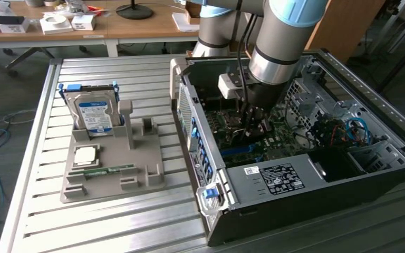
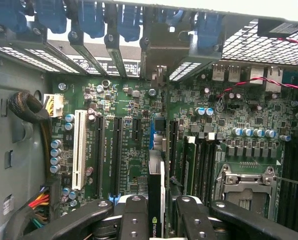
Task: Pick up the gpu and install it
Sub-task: 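Insert the gpu into the slot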
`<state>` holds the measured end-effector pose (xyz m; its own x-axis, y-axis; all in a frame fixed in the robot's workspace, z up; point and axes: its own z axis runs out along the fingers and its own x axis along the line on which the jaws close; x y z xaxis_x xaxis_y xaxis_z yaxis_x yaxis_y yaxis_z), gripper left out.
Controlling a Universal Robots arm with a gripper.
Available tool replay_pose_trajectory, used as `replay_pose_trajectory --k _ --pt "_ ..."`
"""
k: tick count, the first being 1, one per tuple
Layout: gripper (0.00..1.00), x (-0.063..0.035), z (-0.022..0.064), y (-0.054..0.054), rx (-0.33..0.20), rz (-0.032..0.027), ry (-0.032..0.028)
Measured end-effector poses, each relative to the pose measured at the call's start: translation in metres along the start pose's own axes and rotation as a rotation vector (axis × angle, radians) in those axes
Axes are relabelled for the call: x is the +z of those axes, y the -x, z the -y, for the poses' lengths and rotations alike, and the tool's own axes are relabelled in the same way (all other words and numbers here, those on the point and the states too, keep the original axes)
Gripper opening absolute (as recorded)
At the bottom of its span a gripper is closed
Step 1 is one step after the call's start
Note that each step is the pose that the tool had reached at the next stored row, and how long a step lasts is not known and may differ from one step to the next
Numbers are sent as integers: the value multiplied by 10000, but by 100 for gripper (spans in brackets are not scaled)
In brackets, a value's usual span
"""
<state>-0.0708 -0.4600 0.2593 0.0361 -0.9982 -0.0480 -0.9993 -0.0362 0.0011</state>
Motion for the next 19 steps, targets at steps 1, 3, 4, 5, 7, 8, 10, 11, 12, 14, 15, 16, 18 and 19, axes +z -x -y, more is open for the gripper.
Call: replay_pose_trajectory --k 1,3,4,5,7,8,10,11,12,14,15,16,18,19 --pt "26 0 0 0 0 0 0" --pt "26 0 -2 0 2 0 0" --pt "26 0 -4 0 2 0 0" --pt "26 0 -13 0 2 0 0" --pt "26 0 -13 0 2 0 0" --pt "26 0 -12 0 1 0 0" --pt "26 6 -13 -1 1 1 0" --pt "26 9 -13 -1 2 -1 1" --pt "26 9 -13 -1 3 -2 1" --pt "26 10 -13 -1 3 -1 0" --pt "26 10 -13 -1 4 -1 0" --pt "26 10 -13 -1 4 -1 1" --pt "26 10 -9 -3 8 1 -1" --pt "26 10 -9 -4 24 1 -1"
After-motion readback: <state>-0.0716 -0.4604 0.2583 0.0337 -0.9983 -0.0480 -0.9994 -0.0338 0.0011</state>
